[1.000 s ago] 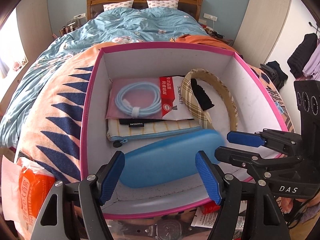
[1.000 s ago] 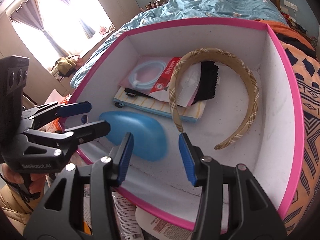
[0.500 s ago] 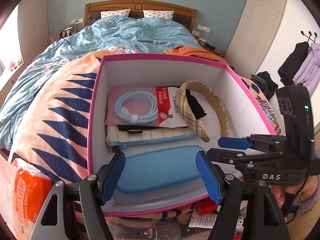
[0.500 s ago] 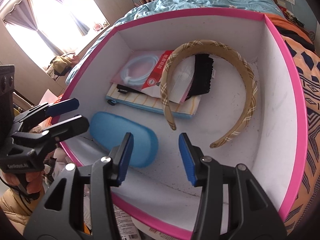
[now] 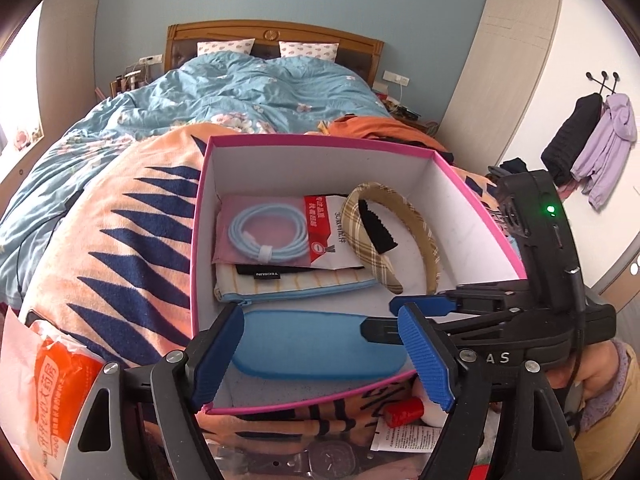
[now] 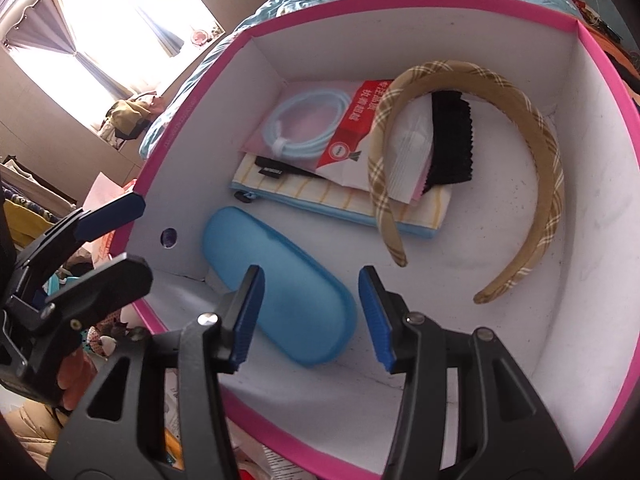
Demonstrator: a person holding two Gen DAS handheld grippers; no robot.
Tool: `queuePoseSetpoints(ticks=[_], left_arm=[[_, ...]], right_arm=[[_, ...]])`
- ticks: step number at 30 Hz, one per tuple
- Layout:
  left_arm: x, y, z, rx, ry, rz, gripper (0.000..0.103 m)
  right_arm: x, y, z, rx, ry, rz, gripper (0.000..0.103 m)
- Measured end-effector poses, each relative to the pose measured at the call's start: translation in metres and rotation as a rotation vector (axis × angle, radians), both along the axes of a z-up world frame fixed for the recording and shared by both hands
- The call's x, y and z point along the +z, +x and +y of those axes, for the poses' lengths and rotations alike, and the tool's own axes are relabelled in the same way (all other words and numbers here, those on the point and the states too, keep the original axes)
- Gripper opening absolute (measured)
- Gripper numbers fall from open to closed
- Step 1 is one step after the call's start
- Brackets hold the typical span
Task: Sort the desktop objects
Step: 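Lower the glasses case into the box and open both grippers, then withdraw both grippers from the box back over the pile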
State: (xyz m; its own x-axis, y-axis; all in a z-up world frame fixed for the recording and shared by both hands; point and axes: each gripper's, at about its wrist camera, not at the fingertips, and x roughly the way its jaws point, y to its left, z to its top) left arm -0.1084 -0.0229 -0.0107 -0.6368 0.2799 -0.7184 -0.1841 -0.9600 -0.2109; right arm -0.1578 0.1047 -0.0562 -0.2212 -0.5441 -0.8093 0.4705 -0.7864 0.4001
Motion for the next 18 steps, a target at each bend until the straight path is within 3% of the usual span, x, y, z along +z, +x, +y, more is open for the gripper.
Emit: queuePoseSetpoints(ticks=[10,14,18], left_arm=[[0.009,0.019,0.009,0.030,-0.023,0.070,0.089],[0.014,0.032,0.010,0.070,-0.030,0.121,0.103],[0.021,0.044,0.013,0.097,-0.063,0.159,0.103]], right_arm=[[0.016,0.015,0.019,-0.041,-0.079,0.058,0.051],[0.034,0.035,0.029,-0.051,-0.059,0.165,0.059],[0.049,0.060,0.039,-0.074,-0.058,0.255,0.066]])
